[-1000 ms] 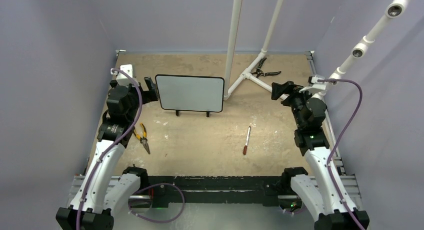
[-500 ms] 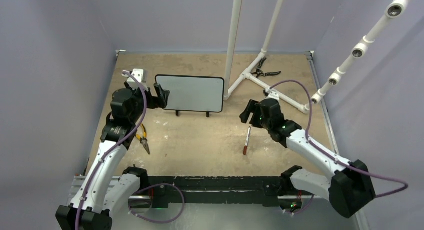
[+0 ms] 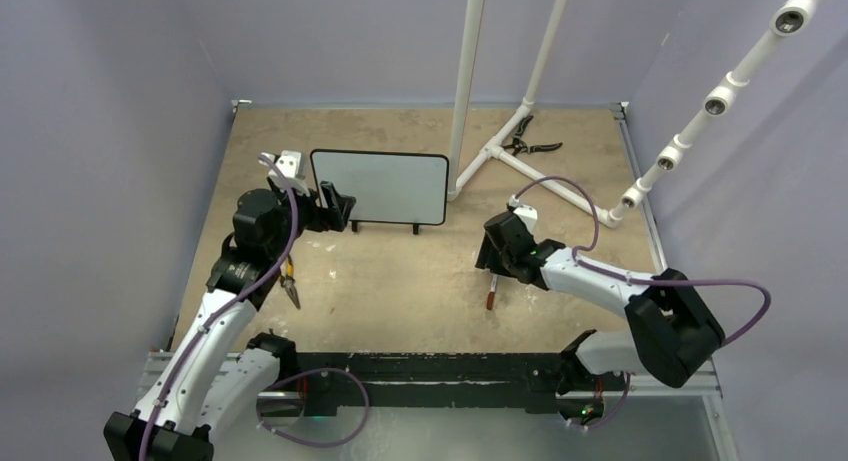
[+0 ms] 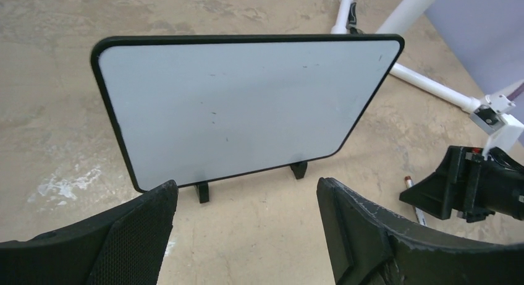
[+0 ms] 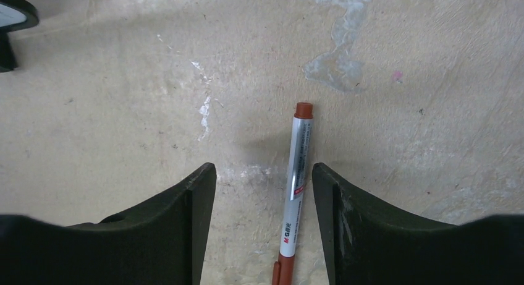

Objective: Write a sentence on the whiteboard
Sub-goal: Open the whiteboard marker at the center of the board.

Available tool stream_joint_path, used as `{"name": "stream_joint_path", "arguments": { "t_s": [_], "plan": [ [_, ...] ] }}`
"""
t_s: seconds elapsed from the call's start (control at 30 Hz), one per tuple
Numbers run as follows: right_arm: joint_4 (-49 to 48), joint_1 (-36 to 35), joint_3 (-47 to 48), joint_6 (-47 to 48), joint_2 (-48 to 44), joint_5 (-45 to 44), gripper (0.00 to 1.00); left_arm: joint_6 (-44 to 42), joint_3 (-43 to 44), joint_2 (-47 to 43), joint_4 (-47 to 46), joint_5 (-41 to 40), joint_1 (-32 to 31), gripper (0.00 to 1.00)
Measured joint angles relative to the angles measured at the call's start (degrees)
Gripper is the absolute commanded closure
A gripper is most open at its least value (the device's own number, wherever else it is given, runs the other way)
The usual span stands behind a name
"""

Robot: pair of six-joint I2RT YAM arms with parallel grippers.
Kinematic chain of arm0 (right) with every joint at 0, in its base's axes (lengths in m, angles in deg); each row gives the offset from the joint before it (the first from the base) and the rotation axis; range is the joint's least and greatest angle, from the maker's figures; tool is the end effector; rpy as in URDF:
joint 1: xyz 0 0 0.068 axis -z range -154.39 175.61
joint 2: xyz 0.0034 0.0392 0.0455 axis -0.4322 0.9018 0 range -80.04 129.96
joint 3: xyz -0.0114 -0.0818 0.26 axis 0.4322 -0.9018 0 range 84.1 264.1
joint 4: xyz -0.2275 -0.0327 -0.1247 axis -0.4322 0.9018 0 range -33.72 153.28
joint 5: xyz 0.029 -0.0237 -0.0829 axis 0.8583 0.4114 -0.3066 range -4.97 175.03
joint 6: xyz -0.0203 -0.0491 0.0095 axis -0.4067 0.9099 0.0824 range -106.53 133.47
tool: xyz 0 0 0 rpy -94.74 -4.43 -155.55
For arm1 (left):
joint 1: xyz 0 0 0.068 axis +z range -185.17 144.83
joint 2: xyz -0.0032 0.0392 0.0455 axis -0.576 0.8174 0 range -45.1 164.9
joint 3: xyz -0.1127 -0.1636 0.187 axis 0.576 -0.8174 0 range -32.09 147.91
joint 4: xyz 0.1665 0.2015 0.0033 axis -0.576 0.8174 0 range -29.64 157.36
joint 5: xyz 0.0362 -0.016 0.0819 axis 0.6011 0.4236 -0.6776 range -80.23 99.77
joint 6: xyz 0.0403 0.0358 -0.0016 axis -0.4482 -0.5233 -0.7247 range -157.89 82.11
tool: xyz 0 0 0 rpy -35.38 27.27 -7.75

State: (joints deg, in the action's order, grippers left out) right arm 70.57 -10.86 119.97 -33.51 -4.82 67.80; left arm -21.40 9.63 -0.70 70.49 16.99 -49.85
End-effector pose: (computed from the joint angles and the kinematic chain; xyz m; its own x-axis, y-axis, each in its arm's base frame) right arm 0.2028 0.1367 0.1728 -0.7536 0.3114 -0.5790 0.1826 0.9452 0.2707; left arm 0.1783 -0.0514 0.3224 -0.3109 -0.2097 -0.9270 0.2938 0.9064 -0.3036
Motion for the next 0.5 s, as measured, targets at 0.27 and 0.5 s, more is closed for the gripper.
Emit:
{"name": "stream_joint_path", "arguments": {
  "t_s": [0.27,0.5],
  "plan": [
    [-0.8,-1.4,0.0,-2.3,3.8,-2.6,0.54,2.4,-0.6,1.3,0.1,0.0,-4.3,0.21],
    [-2.9,-1.5,0.0,-3.7,5.0,-2.8,0.91,5.0,-2.9,2.3,-0.9,-1.6,-10.6,0.23]
  ]
}}
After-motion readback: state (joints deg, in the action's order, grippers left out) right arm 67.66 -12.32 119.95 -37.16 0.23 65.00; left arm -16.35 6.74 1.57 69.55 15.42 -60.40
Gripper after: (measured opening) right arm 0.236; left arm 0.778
